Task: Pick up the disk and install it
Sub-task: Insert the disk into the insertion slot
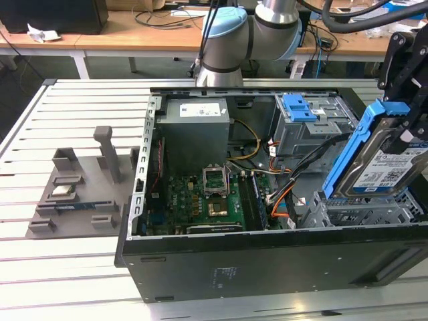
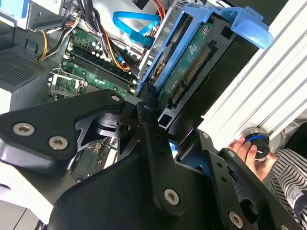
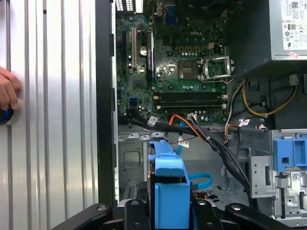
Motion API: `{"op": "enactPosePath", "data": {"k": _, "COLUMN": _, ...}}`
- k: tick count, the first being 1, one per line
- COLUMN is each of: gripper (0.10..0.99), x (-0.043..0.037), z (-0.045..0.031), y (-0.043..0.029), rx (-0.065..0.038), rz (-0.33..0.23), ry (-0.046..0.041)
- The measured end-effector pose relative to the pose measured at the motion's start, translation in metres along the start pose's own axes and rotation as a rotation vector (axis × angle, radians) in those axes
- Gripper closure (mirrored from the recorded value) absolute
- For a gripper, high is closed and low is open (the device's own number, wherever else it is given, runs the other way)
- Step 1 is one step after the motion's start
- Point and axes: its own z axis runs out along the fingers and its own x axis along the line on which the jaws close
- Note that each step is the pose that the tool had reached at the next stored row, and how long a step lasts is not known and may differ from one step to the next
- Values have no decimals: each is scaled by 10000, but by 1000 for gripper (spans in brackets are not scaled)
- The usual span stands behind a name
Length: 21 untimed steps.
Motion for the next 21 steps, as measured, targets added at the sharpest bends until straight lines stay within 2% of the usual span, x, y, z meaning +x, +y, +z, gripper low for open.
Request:
{"op": "enactPosePath", "data": {"k": 8, "gripper": 722, "x": -33, "z": 116, "y": 4, "rx": 0, "rz": 1, "ry": 29}}
{"op": "enactPosePath", "data": {"k": 10, "gripper": 722, "x": -29, "z": 208, "y": 0, "rx": -2, "rz": 4, "ry": 64}}
{"op": "enactPosePath", "data": {"k": 21, "gripper": 722, "x": -21, "z": 462, "y": -12, "rx": -22, "rz": 4, "ry": 73}}
